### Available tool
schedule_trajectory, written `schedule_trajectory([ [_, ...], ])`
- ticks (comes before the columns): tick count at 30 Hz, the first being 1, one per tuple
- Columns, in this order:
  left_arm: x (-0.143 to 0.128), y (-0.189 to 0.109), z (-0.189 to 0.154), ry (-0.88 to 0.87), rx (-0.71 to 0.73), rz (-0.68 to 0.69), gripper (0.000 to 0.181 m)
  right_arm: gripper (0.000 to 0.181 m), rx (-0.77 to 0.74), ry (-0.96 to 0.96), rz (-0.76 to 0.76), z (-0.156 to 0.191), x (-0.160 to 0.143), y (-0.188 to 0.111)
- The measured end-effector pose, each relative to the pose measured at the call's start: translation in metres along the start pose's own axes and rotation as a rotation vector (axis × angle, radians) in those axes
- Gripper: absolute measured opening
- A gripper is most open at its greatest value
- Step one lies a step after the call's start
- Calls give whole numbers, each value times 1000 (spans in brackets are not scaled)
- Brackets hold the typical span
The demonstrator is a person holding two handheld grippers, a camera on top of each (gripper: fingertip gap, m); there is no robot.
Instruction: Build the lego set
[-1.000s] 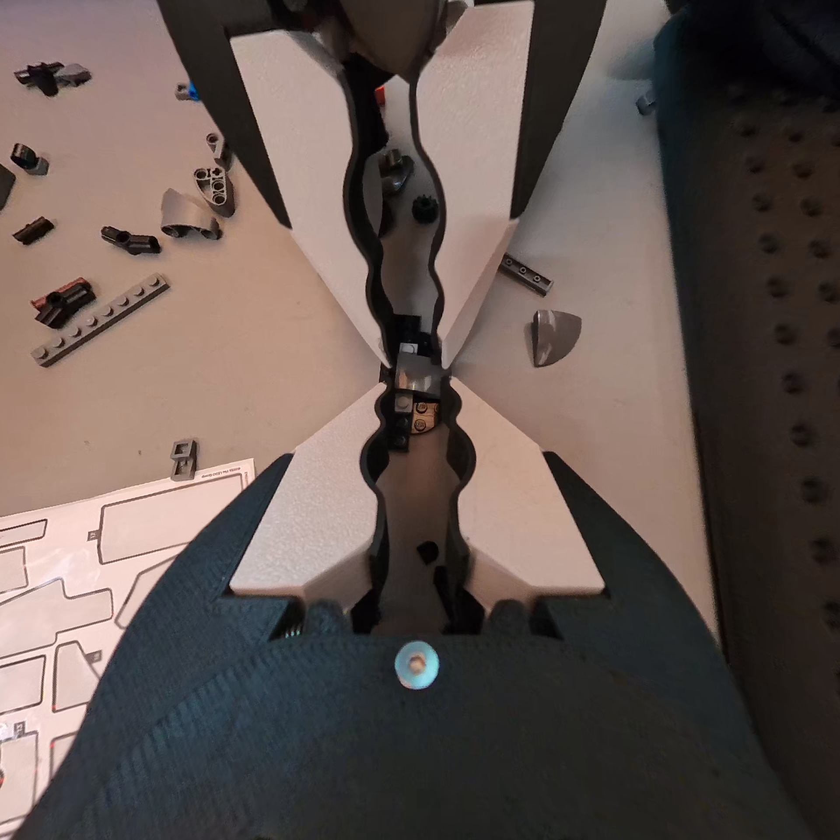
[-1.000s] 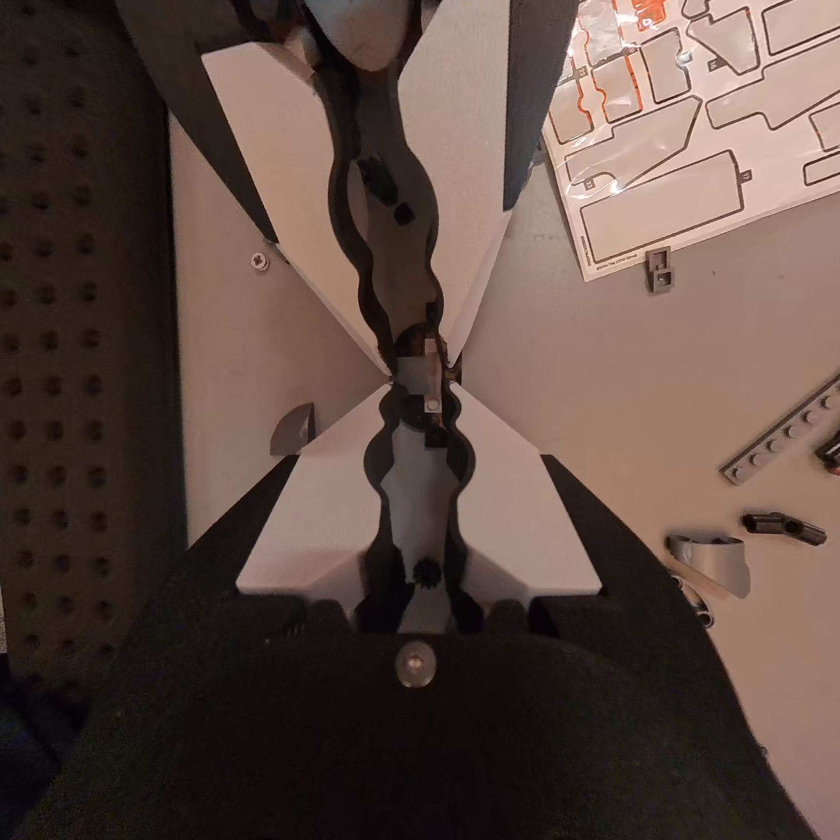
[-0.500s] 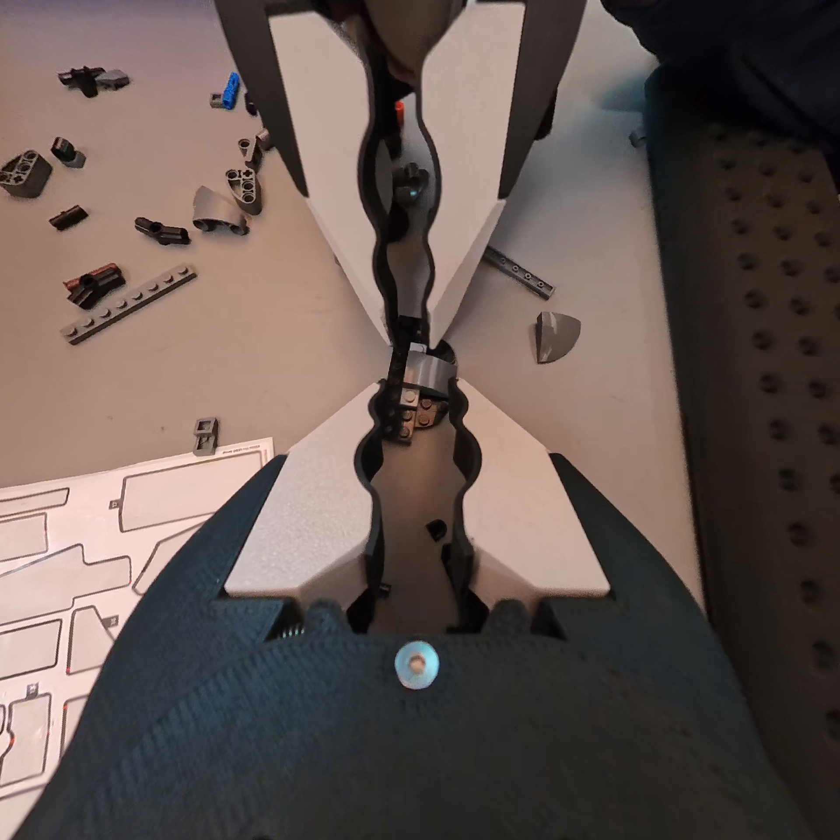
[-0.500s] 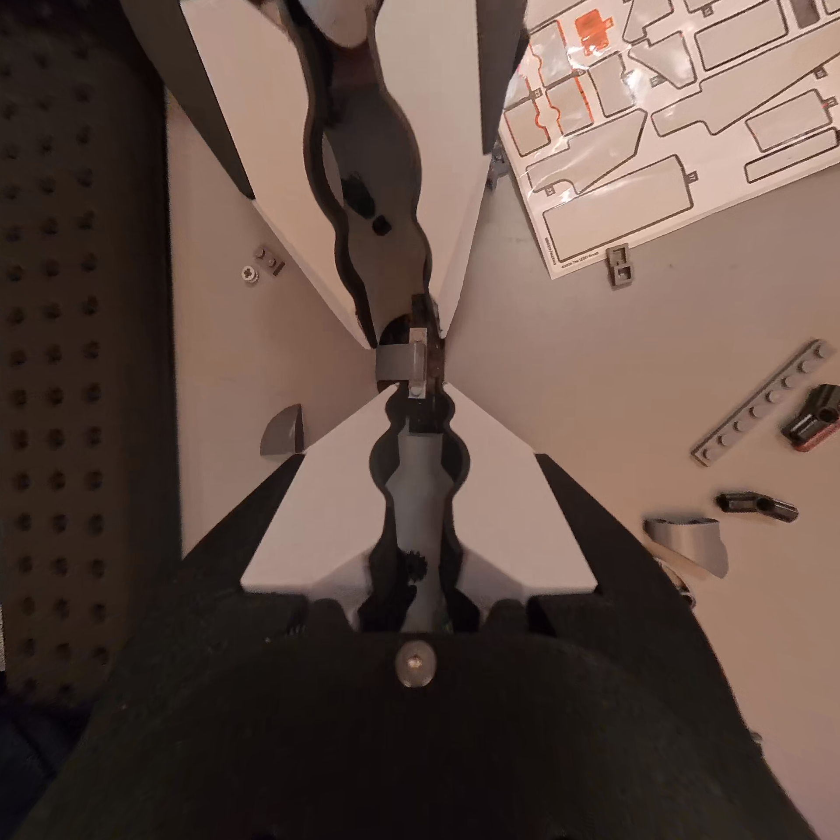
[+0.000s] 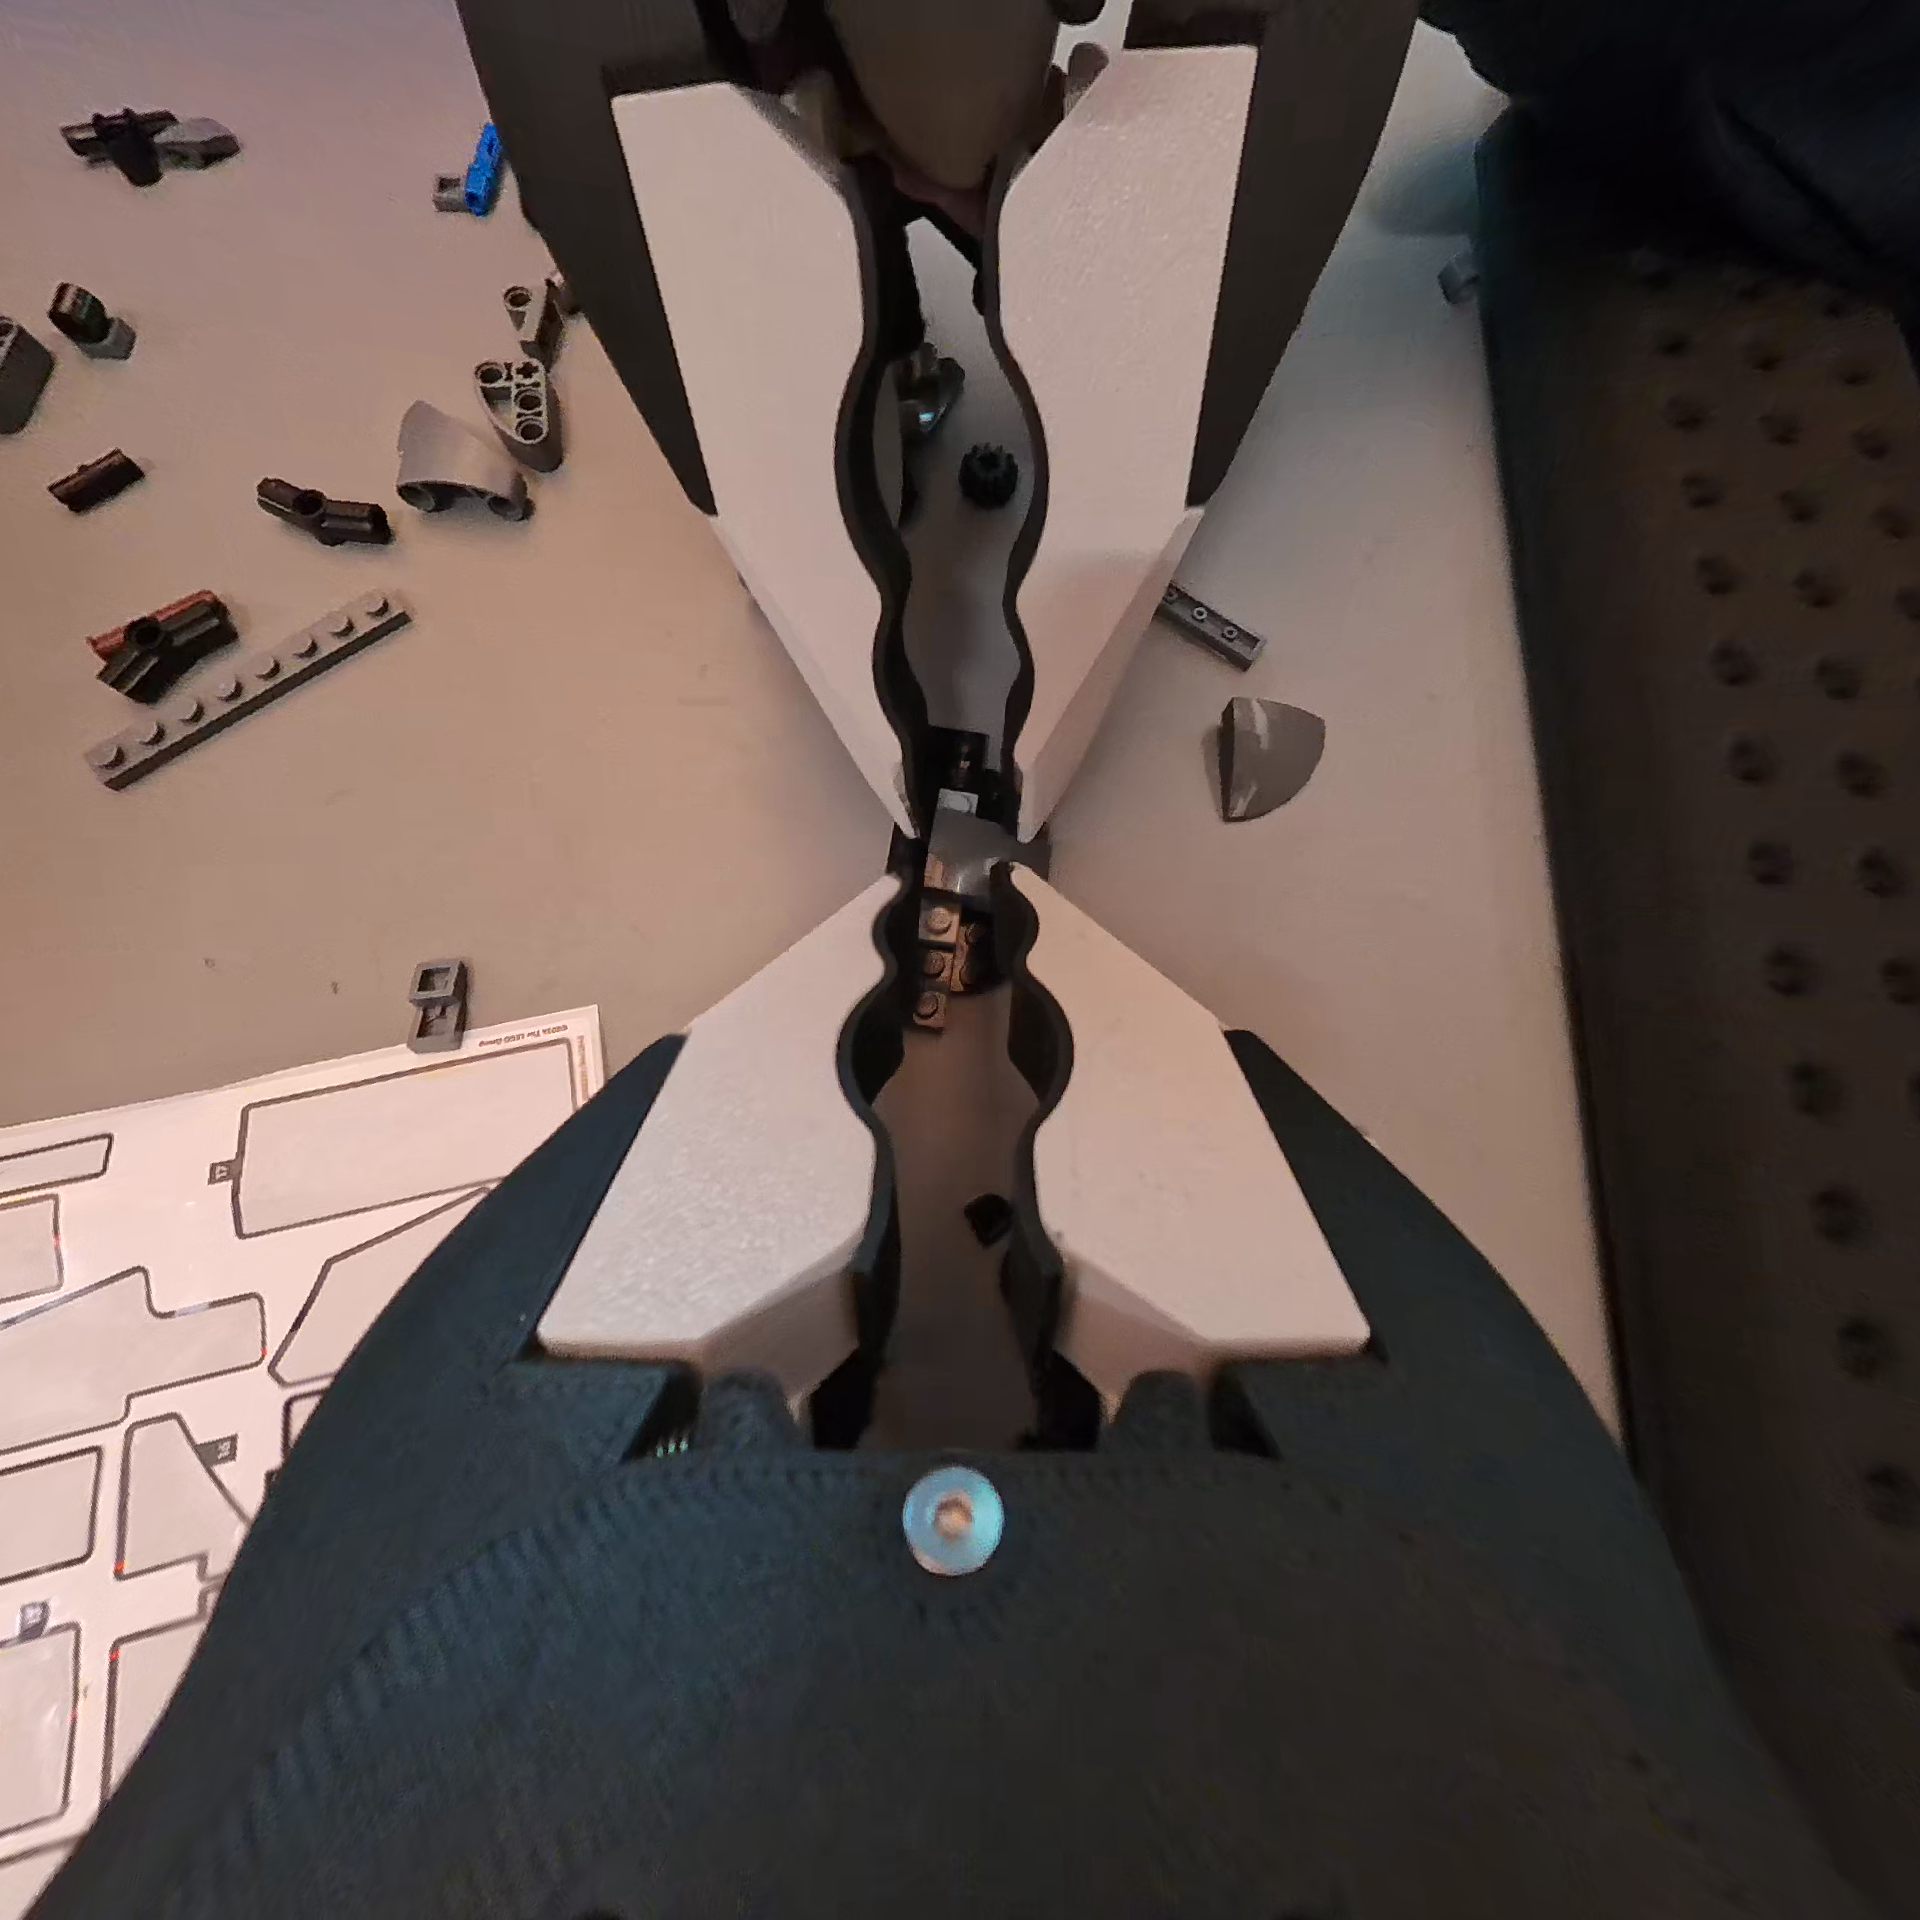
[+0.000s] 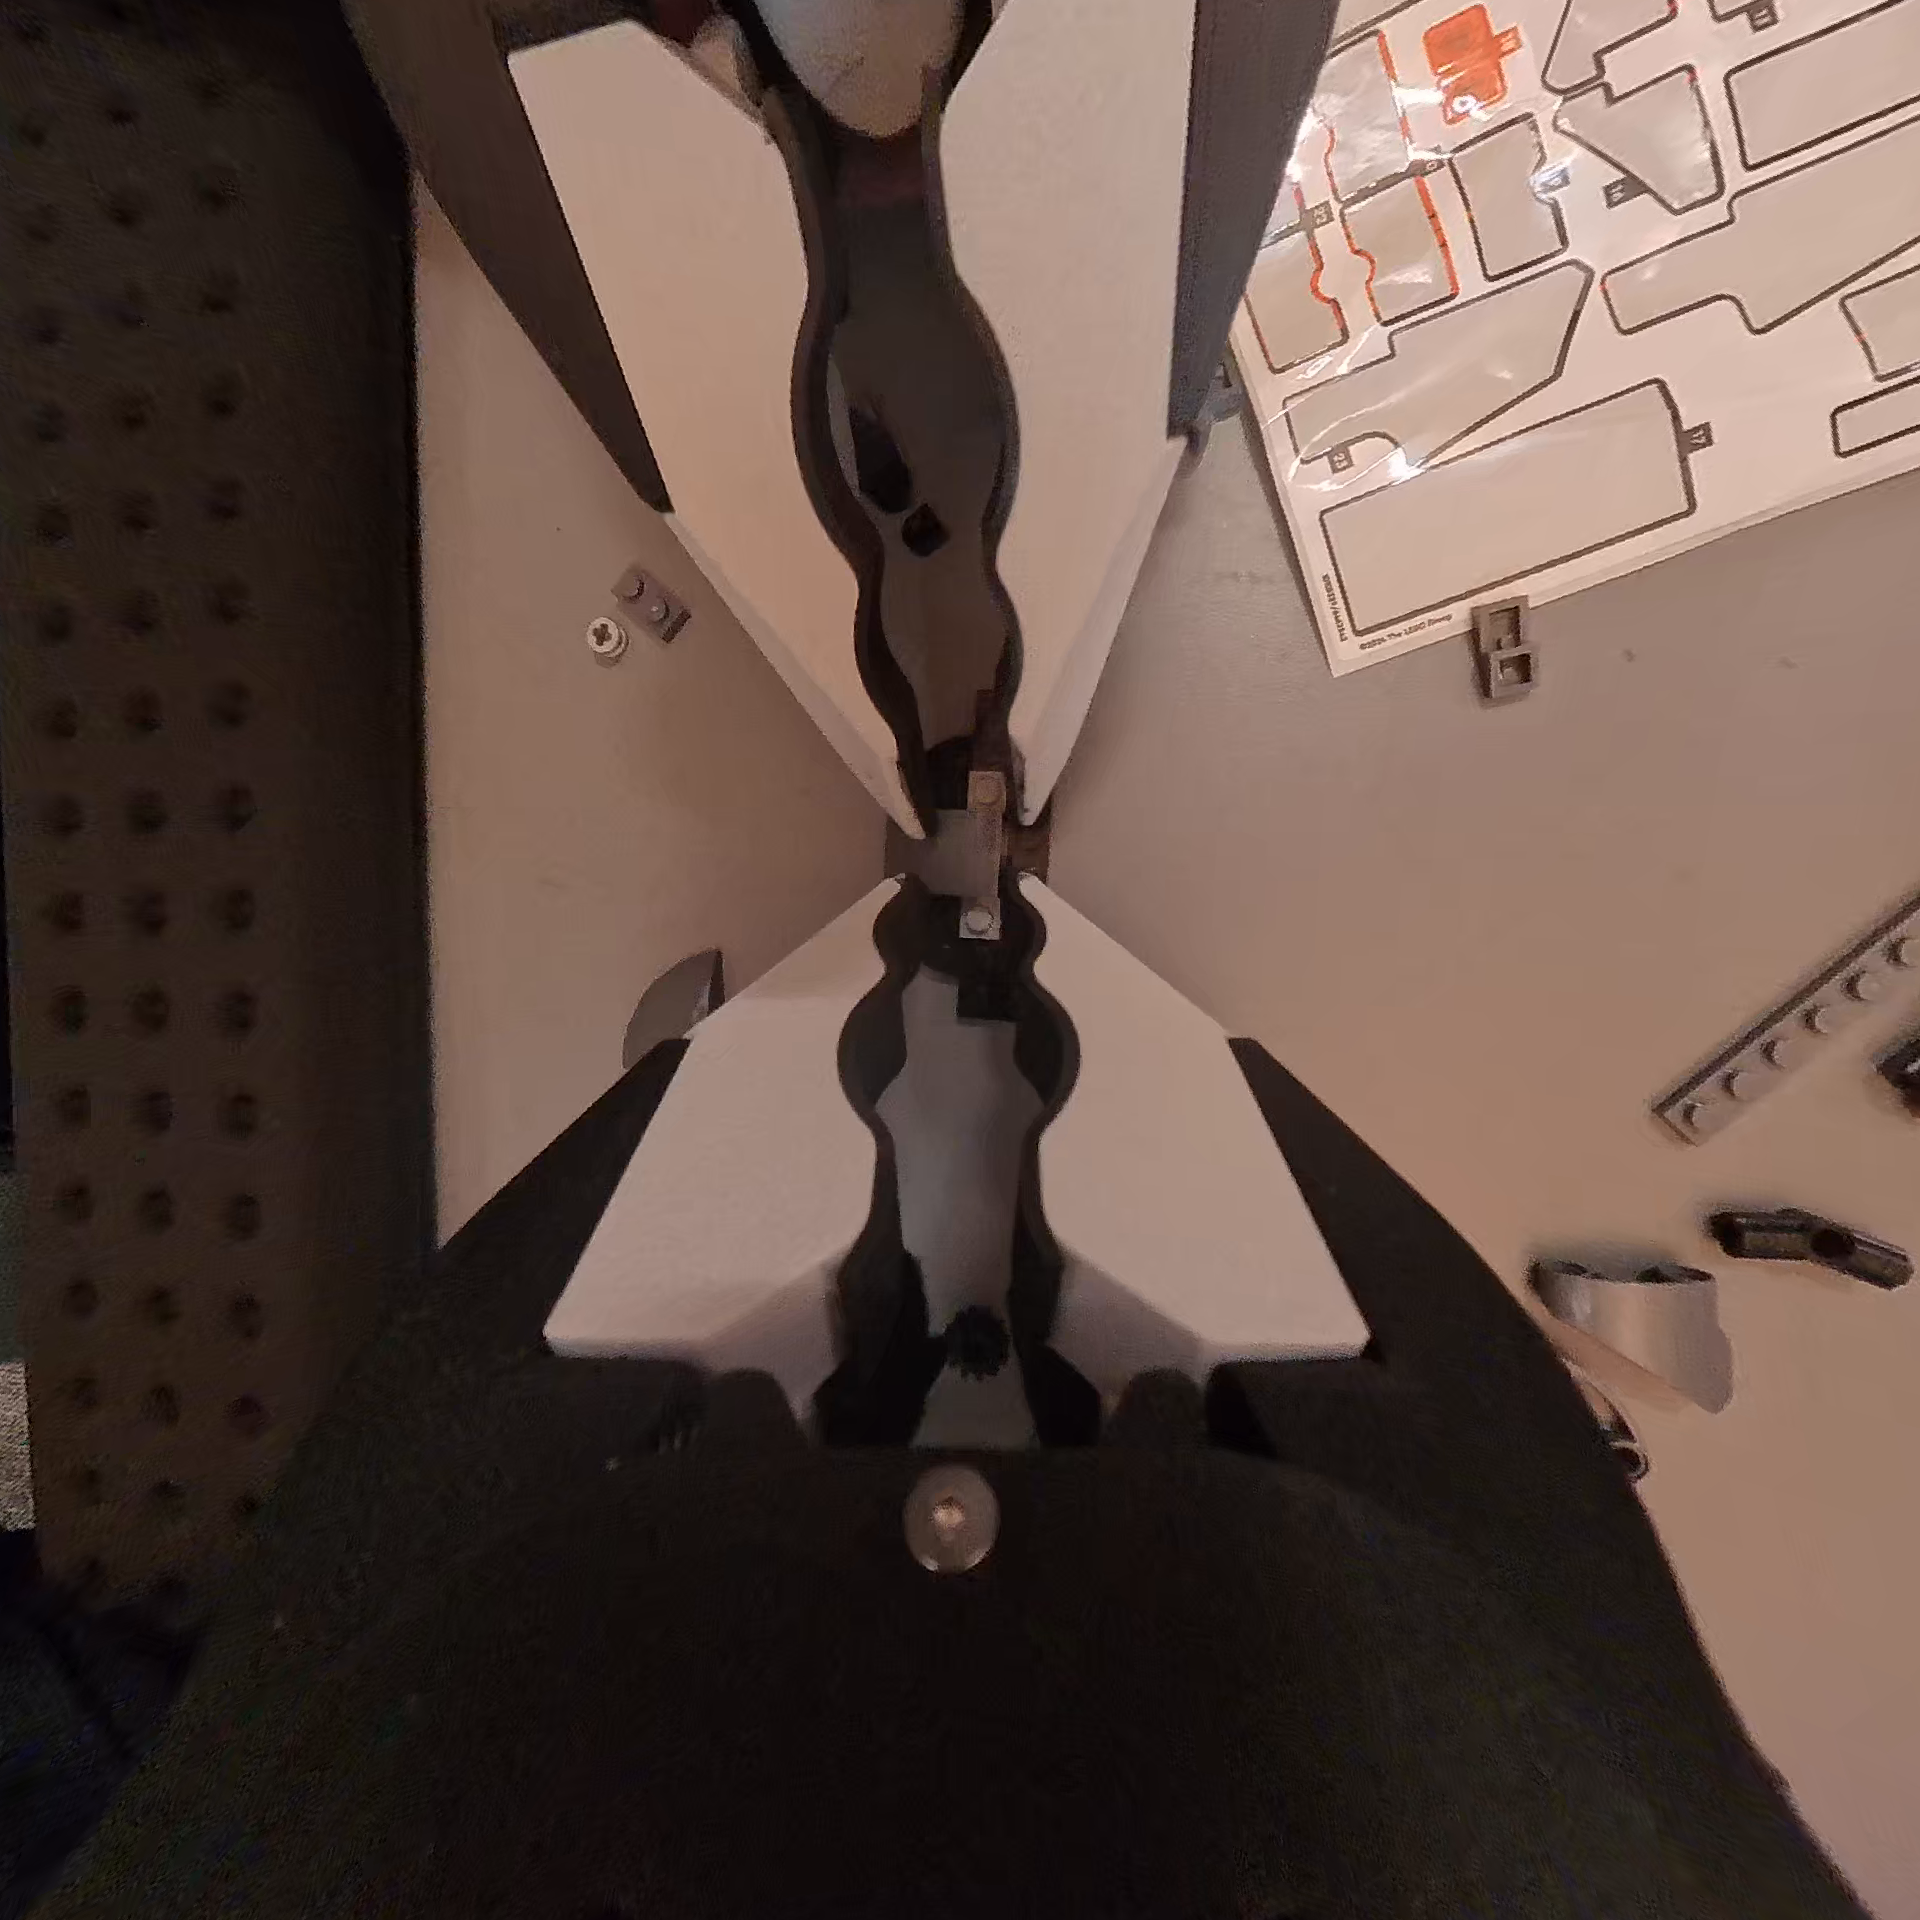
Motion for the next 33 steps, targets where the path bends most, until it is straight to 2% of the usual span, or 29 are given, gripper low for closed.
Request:
schedule_trajectory([
  [9, 1, 1, 1, 42, 38, 13, 8, 14, -15, -11, 27, 1, 0, 1],
  [11, 3, 1, 4, 53, 58, 7, 0, 14, -25, -25, 39, 2, 0, 1],
  [17, 2, 2, 4, 80, 84, 16, 0, 14, -17, -47, 28, 4, 0, 3],
  [20, 3, 0, 5, 51, 81, 9, 0, 6, -32, -51, 44, 1, -1, 4],
  [27, 2, -12, 5, -11, 8, -28, 13, 11, -9, -22, 17, 3, 3, 3],
  [33, -6, -6, -5, 9, -34, 29, 20, 16, 0, -8, 16, 5, 6, 3],
])
Point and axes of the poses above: each gripper's, where its closed fingertips meet, y out along the fingers, x out of its top, z = x × y across the jaws, the point moved 1 cm from there along -y, back along the fingers, and after that the axes turned 4 degrees about -y, right-handed, at the moved point
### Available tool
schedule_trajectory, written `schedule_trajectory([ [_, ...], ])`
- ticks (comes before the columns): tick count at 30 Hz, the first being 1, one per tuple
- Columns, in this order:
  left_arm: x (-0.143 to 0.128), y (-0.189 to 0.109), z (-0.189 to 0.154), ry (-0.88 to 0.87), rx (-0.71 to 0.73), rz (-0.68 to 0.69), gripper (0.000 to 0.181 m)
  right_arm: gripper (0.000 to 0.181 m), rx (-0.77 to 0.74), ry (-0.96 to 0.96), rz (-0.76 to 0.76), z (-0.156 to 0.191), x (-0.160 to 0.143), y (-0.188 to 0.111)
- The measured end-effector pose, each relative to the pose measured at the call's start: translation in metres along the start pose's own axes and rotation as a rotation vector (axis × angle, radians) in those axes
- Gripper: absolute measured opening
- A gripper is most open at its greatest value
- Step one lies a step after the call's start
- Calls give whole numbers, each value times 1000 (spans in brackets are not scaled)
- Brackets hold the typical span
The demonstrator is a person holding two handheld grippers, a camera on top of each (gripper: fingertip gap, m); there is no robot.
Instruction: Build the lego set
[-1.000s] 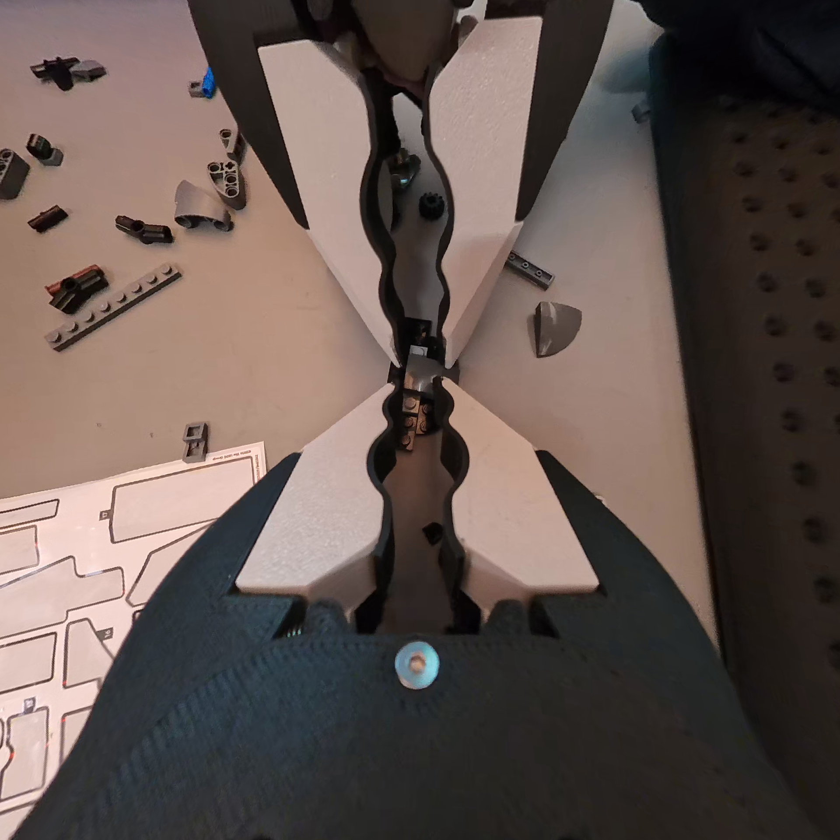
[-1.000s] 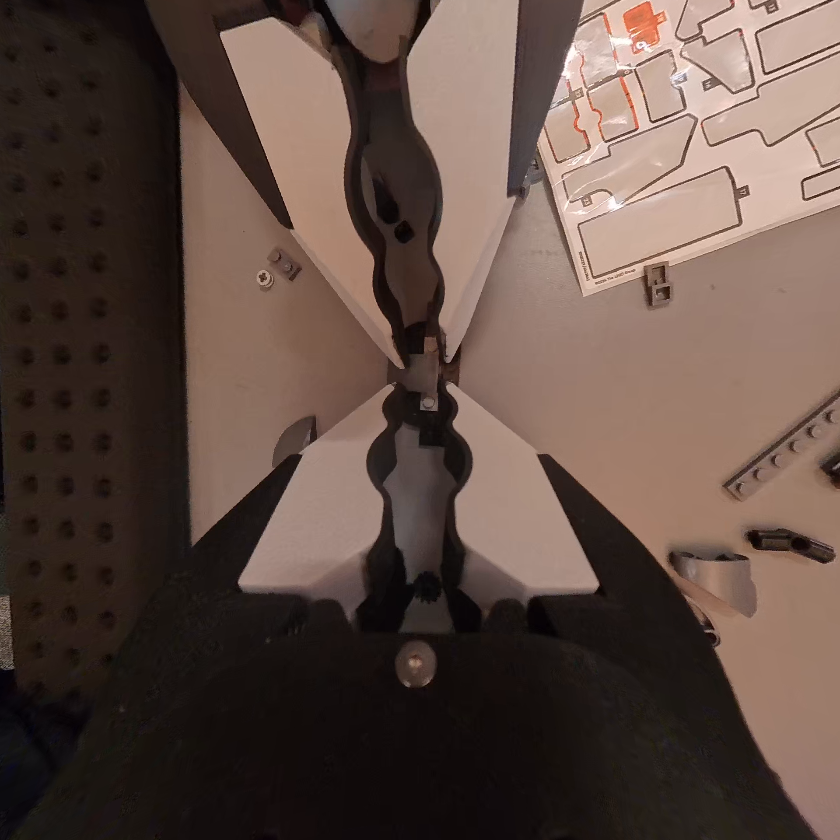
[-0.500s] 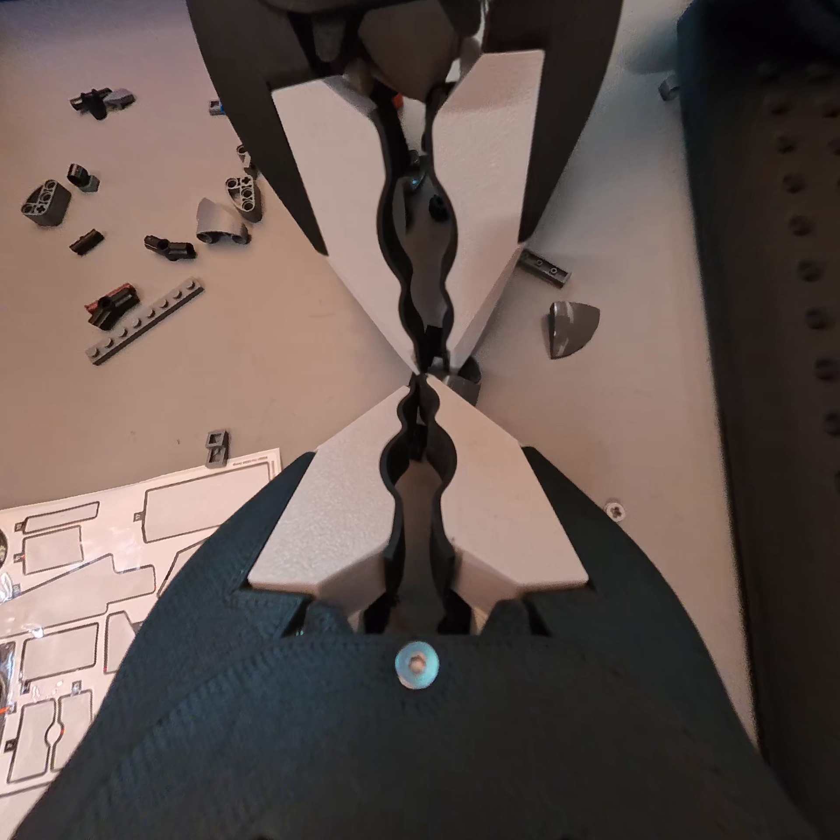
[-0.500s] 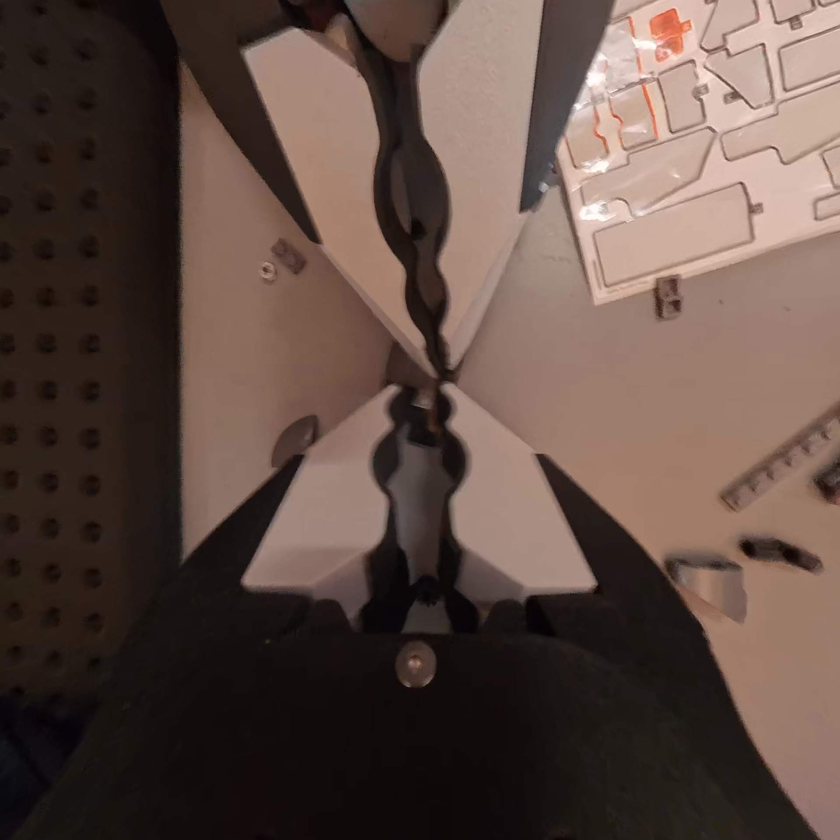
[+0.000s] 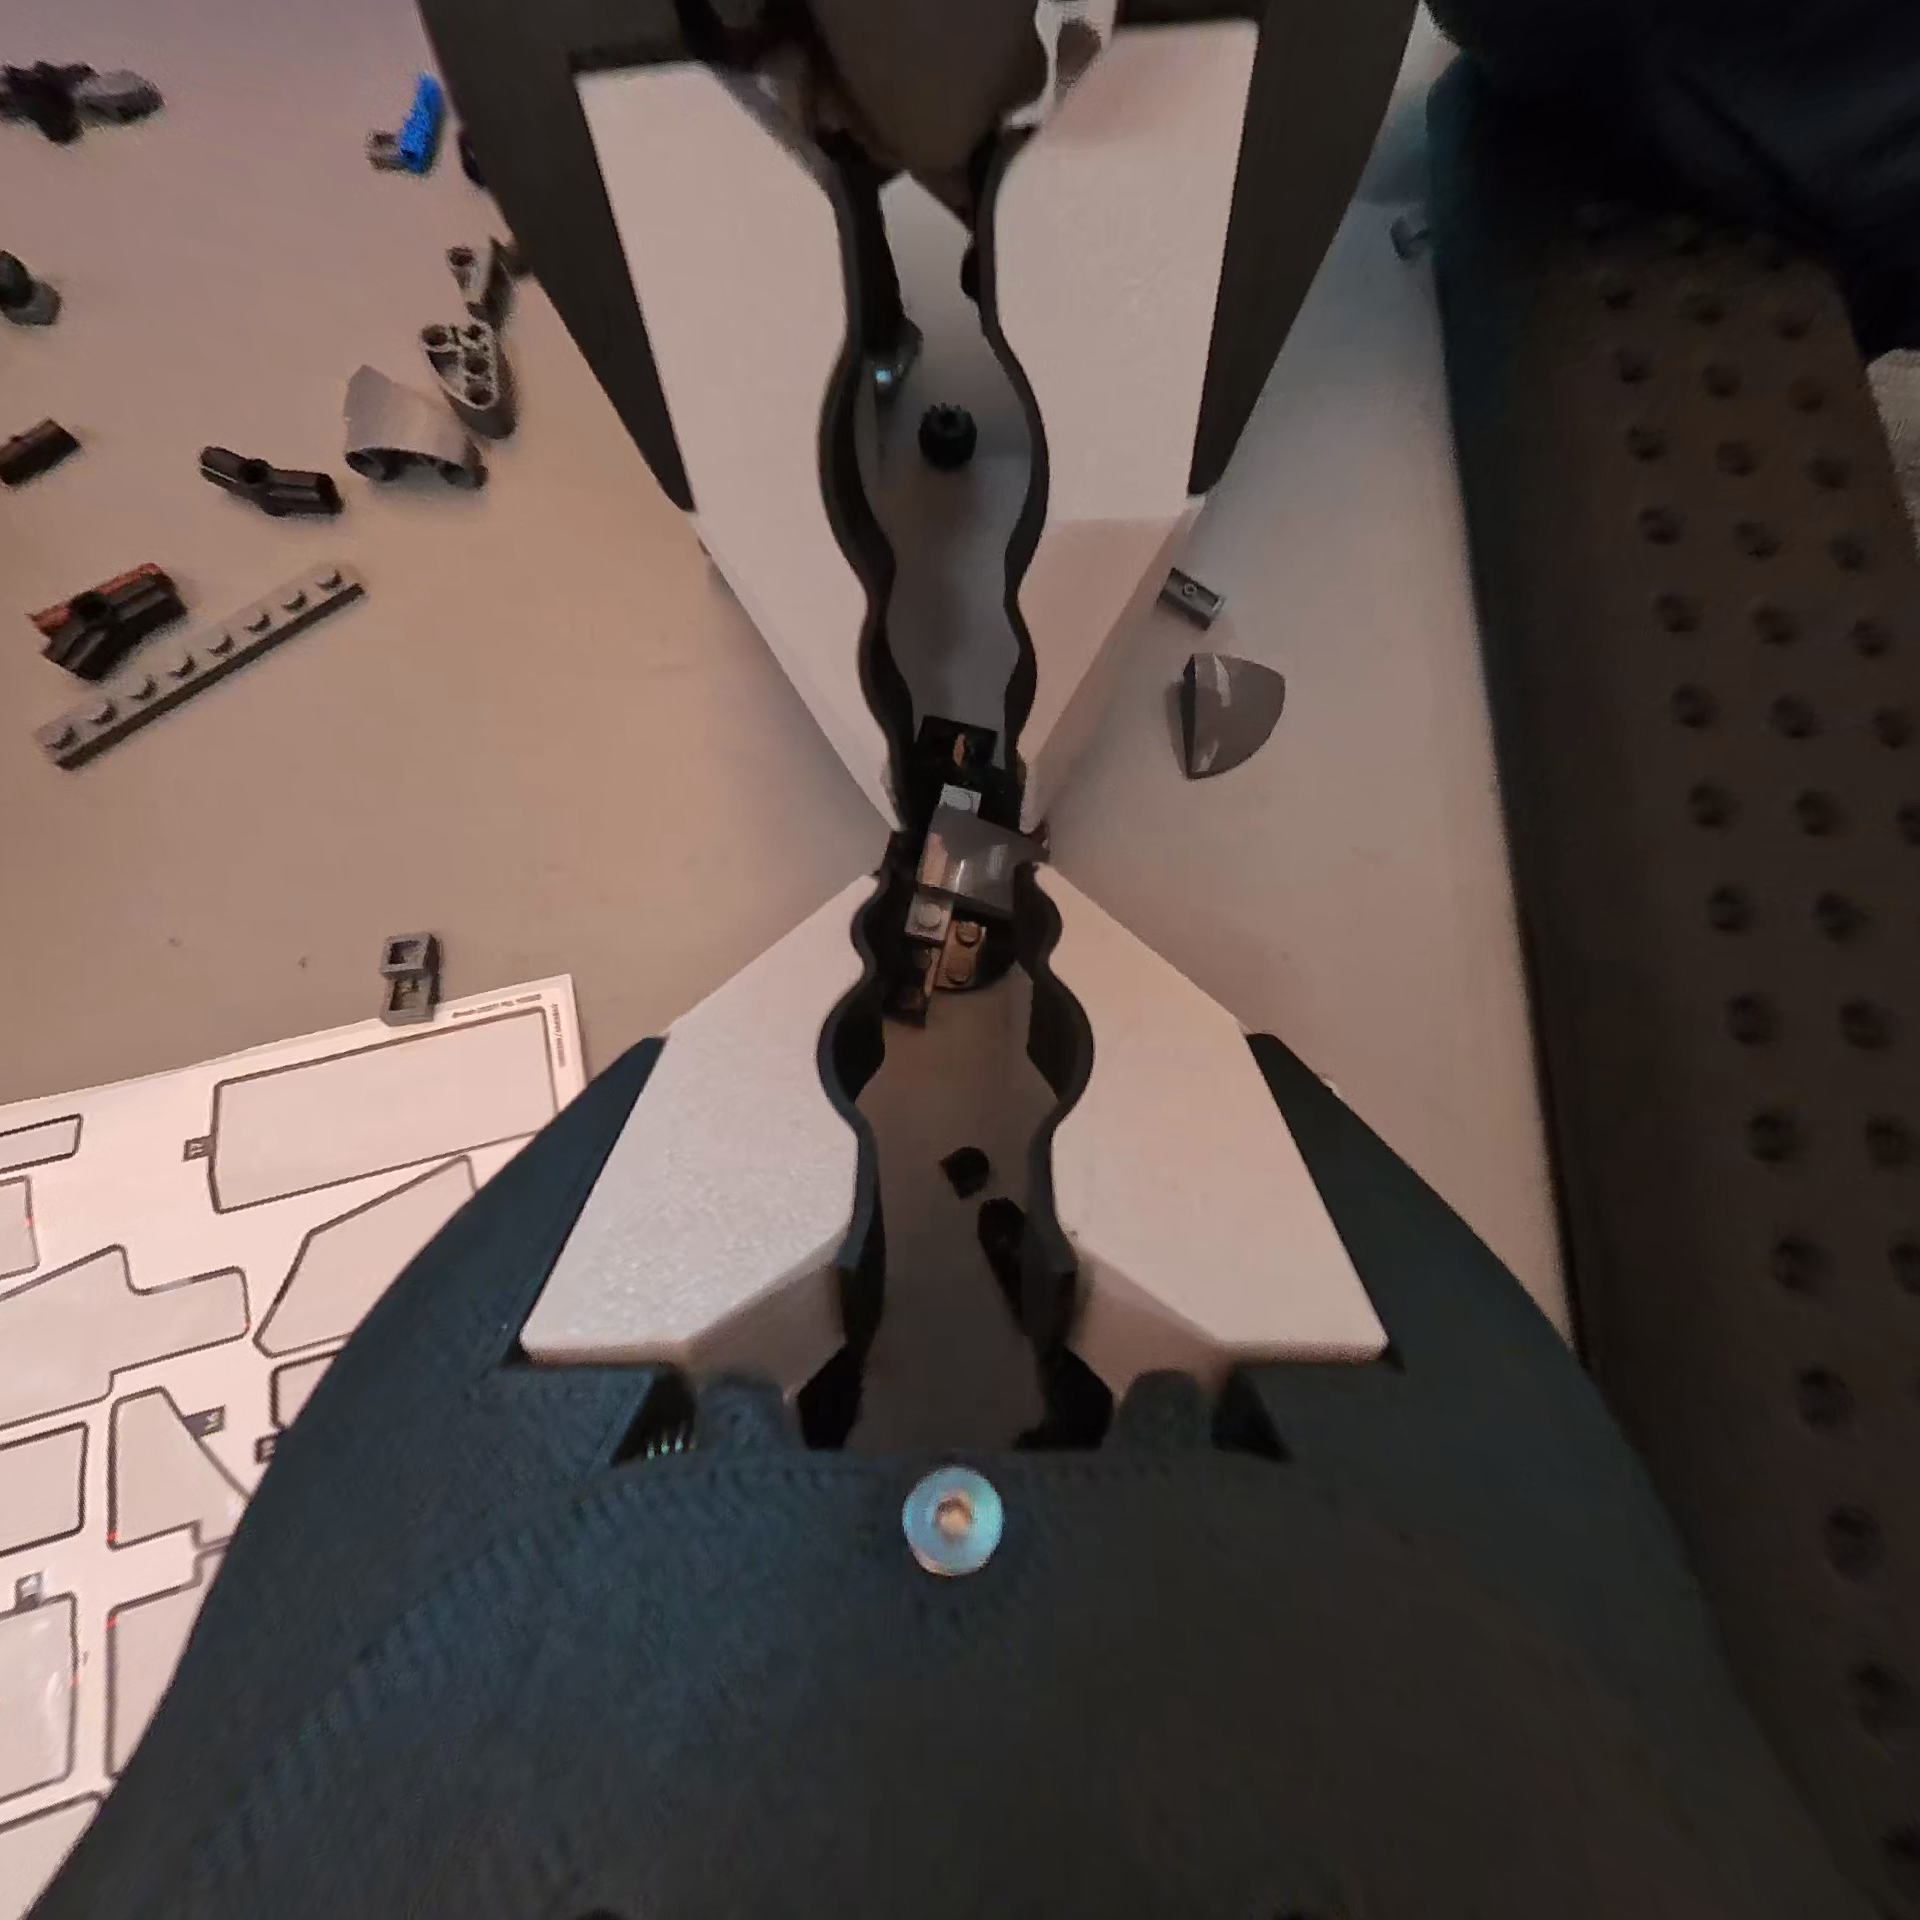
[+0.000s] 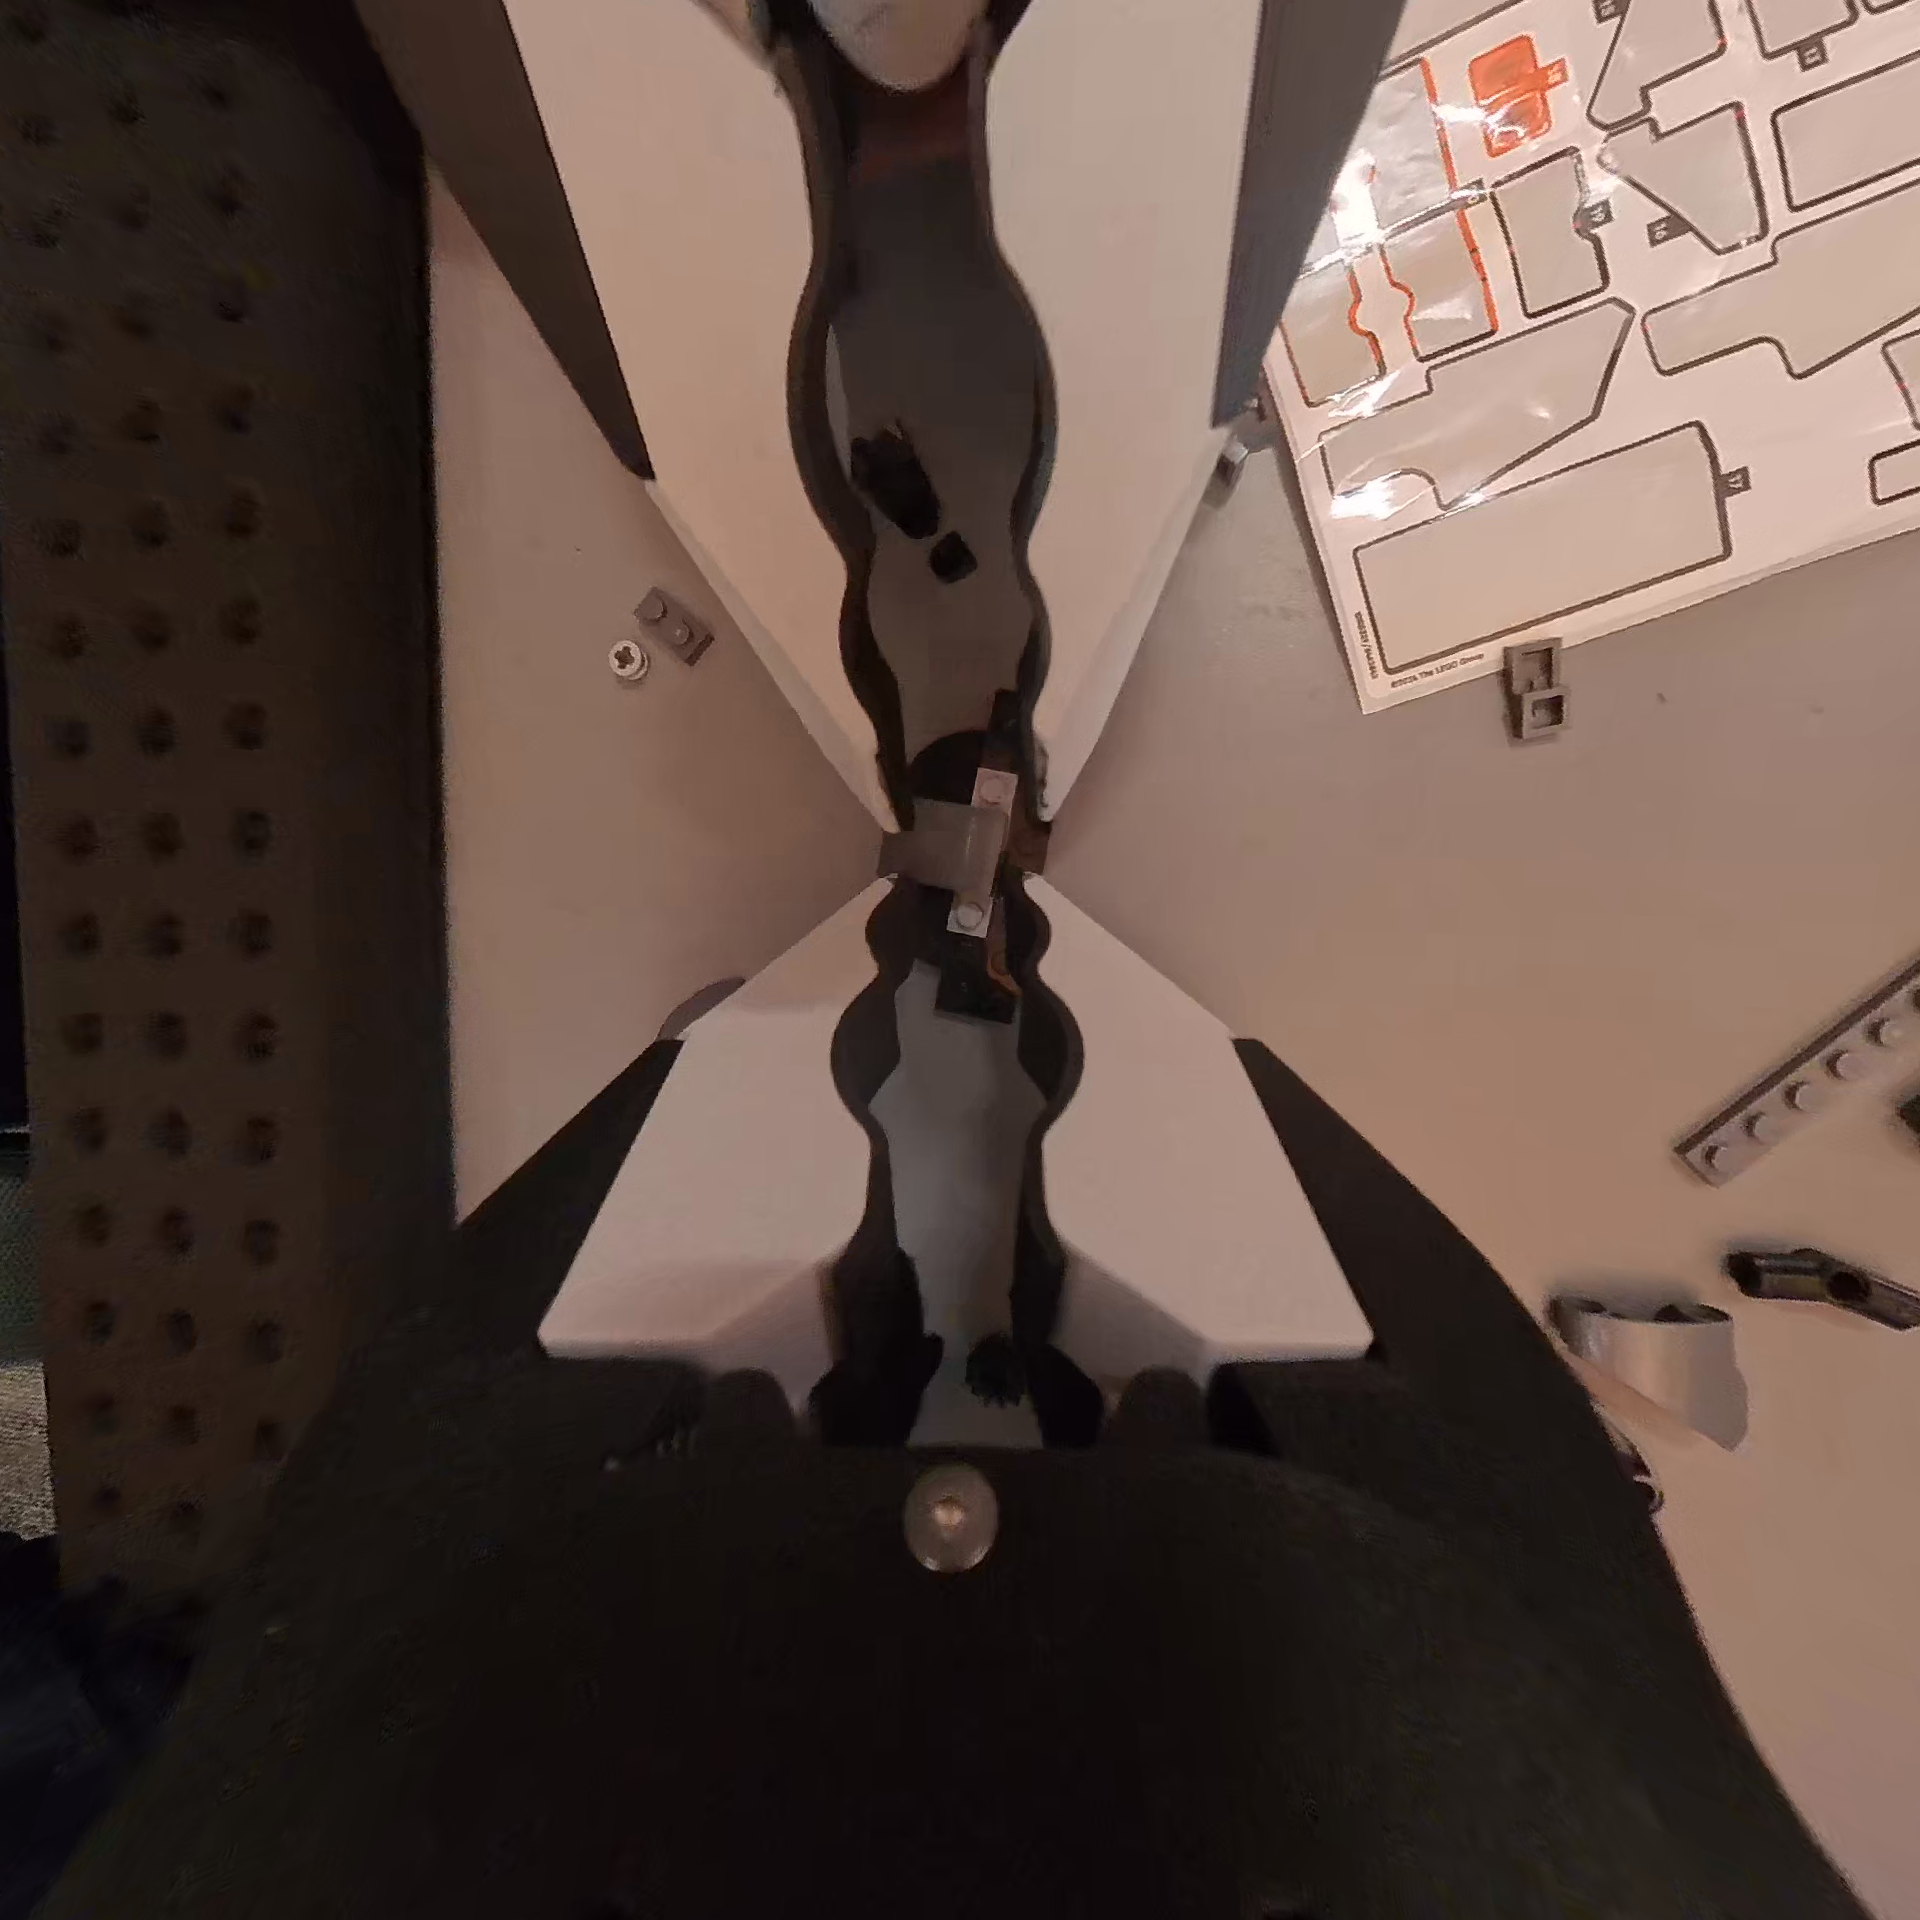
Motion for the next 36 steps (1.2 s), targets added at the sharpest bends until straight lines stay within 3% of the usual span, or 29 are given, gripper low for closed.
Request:
schedule_trajectory([
  [36, -3, 4, -2, 21, 16, 5, 15, 17, -38, -29, 49, 2, 3, 5],
])
Point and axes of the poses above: each gripper's, where its closed fingertips meet, y out along the fingers, x out of its top, z = x × y across the jaws, the point moved 1 cm from there along -y, back along the fingers, and after that the axes turned 4 degrees about -y, right-handed, at the moved point
